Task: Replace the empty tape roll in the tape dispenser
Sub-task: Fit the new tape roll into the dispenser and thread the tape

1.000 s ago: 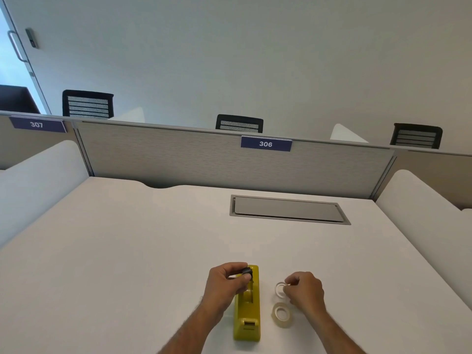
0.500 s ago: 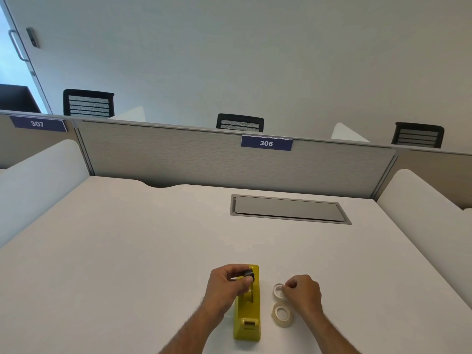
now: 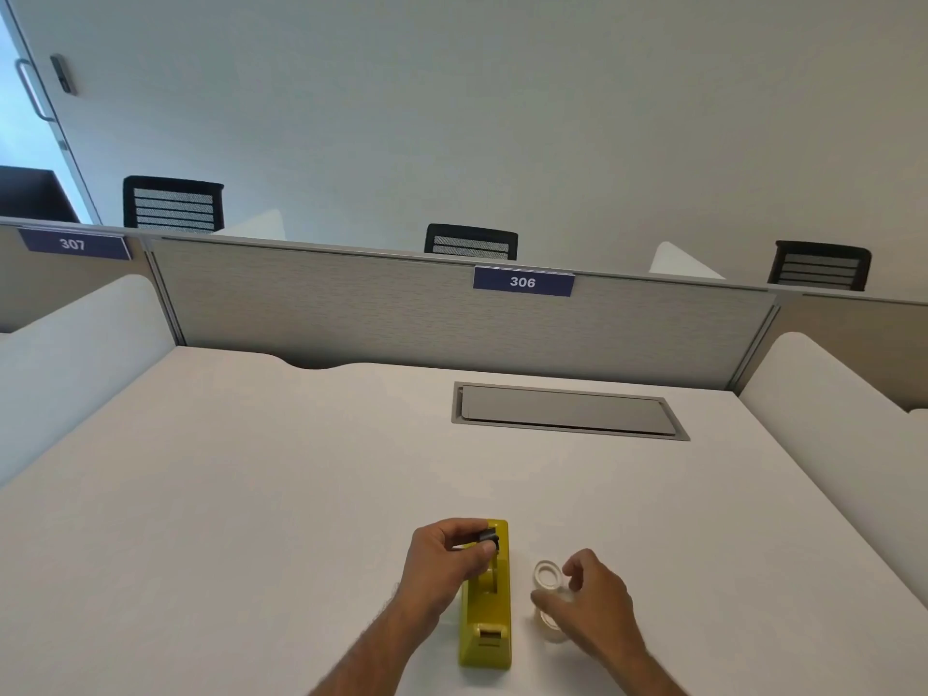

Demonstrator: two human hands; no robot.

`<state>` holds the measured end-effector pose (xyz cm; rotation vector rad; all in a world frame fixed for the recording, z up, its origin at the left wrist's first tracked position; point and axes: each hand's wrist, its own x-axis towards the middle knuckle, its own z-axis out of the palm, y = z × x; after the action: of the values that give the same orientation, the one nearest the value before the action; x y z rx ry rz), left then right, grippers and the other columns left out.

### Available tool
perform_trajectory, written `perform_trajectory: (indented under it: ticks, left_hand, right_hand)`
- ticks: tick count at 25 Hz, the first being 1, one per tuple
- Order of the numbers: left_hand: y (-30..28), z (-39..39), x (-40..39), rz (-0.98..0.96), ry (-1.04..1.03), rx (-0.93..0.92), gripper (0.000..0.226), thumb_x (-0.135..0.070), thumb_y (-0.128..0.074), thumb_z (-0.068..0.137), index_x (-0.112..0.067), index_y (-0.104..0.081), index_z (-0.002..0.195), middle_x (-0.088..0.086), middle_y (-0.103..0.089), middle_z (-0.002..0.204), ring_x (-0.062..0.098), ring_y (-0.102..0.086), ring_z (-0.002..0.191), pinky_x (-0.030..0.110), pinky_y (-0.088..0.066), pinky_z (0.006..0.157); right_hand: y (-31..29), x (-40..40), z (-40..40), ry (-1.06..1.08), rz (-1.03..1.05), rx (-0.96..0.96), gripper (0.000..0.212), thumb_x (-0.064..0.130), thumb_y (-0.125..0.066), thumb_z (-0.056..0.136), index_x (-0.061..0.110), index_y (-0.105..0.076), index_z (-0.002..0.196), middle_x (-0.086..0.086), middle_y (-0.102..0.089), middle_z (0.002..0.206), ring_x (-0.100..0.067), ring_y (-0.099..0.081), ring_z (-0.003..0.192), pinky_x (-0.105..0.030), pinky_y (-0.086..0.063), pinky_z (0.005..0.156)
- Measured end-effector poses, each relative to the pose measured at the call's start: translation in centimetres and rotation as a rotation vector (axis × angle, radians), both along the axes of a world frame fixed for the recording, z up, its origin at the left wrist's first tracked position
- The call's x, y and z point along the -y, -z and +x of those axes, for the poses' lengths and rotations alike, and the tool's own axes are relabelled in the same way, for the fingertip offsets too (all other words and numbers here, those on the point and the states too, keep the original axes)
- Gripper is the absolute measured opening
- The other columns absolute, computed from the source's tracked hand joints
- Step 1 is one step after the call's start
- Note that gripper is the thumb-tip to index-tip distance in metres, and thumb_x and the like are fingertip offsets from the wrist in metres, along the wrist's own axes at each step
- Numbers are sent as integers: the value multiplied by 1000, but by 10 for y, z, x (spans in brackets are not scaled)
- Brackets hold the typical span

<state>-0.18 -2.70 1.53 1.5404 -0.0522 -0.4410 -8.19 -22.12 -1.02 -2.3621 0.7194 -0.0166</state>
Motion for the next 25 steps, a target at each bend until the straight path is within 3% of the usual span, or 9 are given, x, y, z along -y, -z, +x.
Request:
perform_trajectory:
  ticks: [4,9,11,14,17,19,22,25]
  left_hand:
    - [2,0,0,10,3,5,26,-7,-80,82,-29,-75,94,-1,-78,103,21,-73,100,35,-64,83]
    - [0,-2,0,5,12,13,25,-5,-79,83,-28,-75,93,-3,-78,99,18,-73,96,27,-63,73]
    - [0,-2,-1,7,10,13,26,-5,-79,83,-28,-75,93,-4,-78,98,17,-73,95,24,-62,71]
    - [1,-2,-1,4,6,14,24,-6,-79,82,-26,-75,96,-2,-78,100,20,-73,97,27,-63,74]
    - [3,-2,0,2,4,16,23,-6,-79,82,-22,-77,99,-3,-79,98,20,-74,94,31,-64,75]
    - [4,-3,1,5,13,19,24,-6,-80,81,-20,-78,101,-1,-79,100,24,-74,96,39,-64,83]
    - [4,-4,0,31,48,41,26,-8,-81,80,-23,-79,101,-2,-79,103,25,-73,99,42,-62,90]
    - [3,-4,0,47,70,57,27,-9,-80,81,-22,-79,105,-2,-80,104,25,-73,99,43,-61,92]
  right_hand:
    - [0,-7,-11,-80,-82,-68,73,77,-75,43,30,-44,91,12,-58,82,-6,-55,70,-17,-38,56]
    - [5,-11,-9,-78,-112,-60,60,62,-79,57,31,-43,92,13,-60,91,-8,-58,79,-19,-47,69]
    - [5,-12,-11,-61,-72,-19,54,55,-82,60,31,-47,92,13,-61,89,-7,-59,77,-17,-47,66]
    - [4,-16,-14,1,159,151,45,39,-89,62,30,-59,93,7,-66,89,-12,-64,70,-19,-53,57]
    - [3,-19,-12,17,482,278,39,18,-92,65,27,-71,98,-6,-67,98,-27,-69,72,-43,-64,58]
    - [-3,-21,-10,13,610,341,40,10,-91,65,26,-74,98,-10,-67,103,-32,-70,78,-51,-63,64]
    - [-14,-23,-6,-4,662,406,46,24,-90,54,28,-74,97,-5,-70,102,-28,-72,85,-48,-62,75]
    - [-22,-21,-1,-63,693,443,51,26,-88,53,26,-72,101,-1,-73,102,-23,-73,90,-41,-61,78]
